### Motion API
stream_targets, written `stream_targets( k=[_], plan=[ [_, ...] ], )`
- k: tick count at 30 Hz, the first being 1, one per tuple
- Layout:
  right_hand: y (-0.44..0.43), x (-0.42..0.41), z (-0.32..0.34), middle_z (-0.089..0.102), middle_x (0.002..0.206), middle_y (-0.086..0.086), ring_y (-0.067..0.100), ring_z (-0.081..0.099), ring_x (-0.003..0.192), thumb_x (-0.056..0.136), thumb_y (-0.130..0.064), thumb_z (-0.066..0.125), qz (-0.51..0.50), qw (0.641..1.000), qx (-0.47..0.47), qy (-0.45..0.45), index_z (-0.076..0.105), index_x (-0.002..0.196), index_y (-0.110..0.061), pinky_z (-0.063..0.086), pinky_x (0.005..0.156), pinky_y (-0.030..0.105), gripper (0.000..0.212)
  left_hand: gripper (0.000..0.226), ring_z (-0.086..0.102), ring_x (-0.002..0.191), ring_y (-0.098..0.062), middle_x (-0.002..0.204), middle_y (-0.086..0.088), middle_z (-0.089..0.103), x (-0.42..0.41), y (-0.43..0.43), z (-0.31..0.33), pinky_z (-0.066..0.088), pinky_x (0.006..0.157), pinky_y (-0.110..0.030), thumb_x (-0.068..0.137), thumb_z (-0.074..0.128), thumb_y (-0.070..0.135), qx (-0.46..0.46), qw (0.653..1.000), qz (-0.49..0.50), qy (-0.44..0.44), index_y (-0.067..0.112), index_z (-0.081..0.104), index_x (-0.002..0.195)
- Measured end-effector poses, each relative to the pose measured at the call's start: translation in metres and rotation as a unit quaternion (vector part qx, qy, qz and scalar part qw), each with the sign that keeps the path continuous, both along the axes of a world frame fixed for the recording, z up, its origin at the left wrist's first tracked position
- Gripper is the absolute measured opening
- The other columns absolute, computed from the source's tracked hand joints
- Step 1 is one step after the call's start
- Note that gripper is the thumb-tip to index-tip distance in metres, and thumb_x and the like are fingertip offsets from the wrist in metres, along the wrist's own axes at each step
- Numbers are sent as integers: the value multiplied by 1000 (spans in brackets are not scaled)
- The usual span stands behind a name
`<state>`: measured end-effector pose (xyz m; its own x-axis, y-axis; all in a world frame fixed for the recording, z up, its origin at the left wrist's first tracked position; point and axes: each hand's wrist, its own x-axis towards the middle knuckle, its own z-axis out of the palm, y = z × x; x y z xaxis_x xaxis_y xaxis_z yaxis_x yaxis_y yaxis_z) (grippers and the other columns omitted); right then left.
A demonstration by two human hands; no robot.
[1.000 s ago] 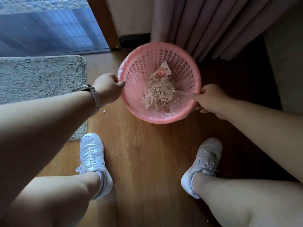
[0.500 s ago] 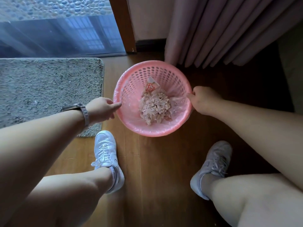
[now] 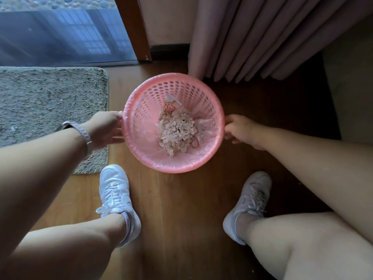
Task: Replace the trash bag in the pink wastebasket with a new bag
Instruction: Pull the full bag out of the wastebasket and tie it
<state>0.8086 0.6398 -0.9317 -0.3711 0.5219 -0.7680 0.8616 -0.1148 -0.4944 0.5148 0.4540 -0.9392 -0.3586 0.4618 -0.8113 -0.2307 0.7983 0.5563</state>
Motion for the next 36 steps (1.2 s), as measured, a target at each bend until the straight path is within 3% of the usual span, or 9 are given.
stream_targets(
  k=[5, 11, 15, 17, 19, 22, 27, 33, 36],
  plan=[
    [6, -2, -3, 71, 101, 0, 16, 66, 96, 76, -3, 62, 10, 997, -70, 16, 66, 104, -25, 53, 79, 33, 36, 32, 63, 81, -25, 91, -11, 68, -7, -3, 2, 51, 88, -42, 94, 39, 6, -10, 998, 12, -54, 11, 70, 87],
    [9, 1, -5, 72, 97, 8, 19, 68, 89, 82, -2, 59, -37, 997, -57, 26, 65, 96, -20, 56, 78, 34, 24, 24, 57, 71, -19, 75, -3, 61, -10, -6, 4, 47, 80, -38, 98, 43, 16, -44, 995, -15, -85, 15, 59, 81],
    [6, 0, 1, 68, 90, 6, 19, 65, 85, 85, -6, 55, -50, 998, -22, 30, 60, 88, -21, 56, 70, 32, 15, 25, 58, 75, -19, 78, -3, 62, -9, -6, 3, 46, 85, -40, 97, 45, 12, -32, 998, -15, -56, 16, 62, 80],
    [4, -3, 3, 64, 87, 4, 20, 64, 81, 87, -8, 53, -58, 998, 18, 30, 54, 78, -22, 56, 66, 32, 17, 22, 59, 81, -22, 82, -4, 64, -2, -3, 2, 48, 81, -37, 97, 45, 10, -27, 999, -21, -6, 14, 62, 83],
    [2, -7, 4, 61, 82, 3, 20, 61, 74, 86, -9, 52, -51, 995, 83, 28, 50, 73, -20, 53, 59, 32, 17, 22, 60, 84, -29, 84, -10, 65, 6, 3, 1, 49, 74, -36, 97, 44, 13, -33, 985, -83, 145, 8, 60, 82],
    [0, -10, 3, 48, 67, 2, 19, 45, 59, 79, -5, 50, -2, 977, 213, 18, 39, 65, -16, 38, 49, 27, 21, 34, 50, 81, -34, 87, -16, 54, 11, 15, 7, 39, 72, -41, 103, 32, 27, -37, 886, -191, 421, 6, 51, 85],
    [-2, -7, 3, 47, 66, 3, 20, 46, 57, 80, -9, 50, 44, 960, 275, 22, 36, 63, -18, 42, 50, 32, 25, 42, 44, 76, -30, 85, -11, 46, 11, 9, 3, 34, 67, -39, 104, 27, 44, -25, 843, -223, 488, 11, 45, 85],
    [-1, -9, 8, 42, 69, 5, 21, 42, 60, 79, -13, 53, -4, 979, 200, 49, 37, 68, -14, 37, 52, 32, 19, 46, 56, 65, -32, 68, -14, 61, 7, 11, 6, 39, 60, -36, 101, 43, 43, 14, 905, -179, 385, 8, 55, 74],
    [3, -13, 11, 61, 79, 13, 28, 61, 70, 83, -30, 60, -27, 983, 167, 72, 54, 84, 0, 53, 59, 41, 30, 38, 51, 51, -23, 58, -10, 58, 4, 15, 14, 41, 53, -28, 98, 57, 31, 36, 963, -110, 243, 10, 55, 67]
  ],
)
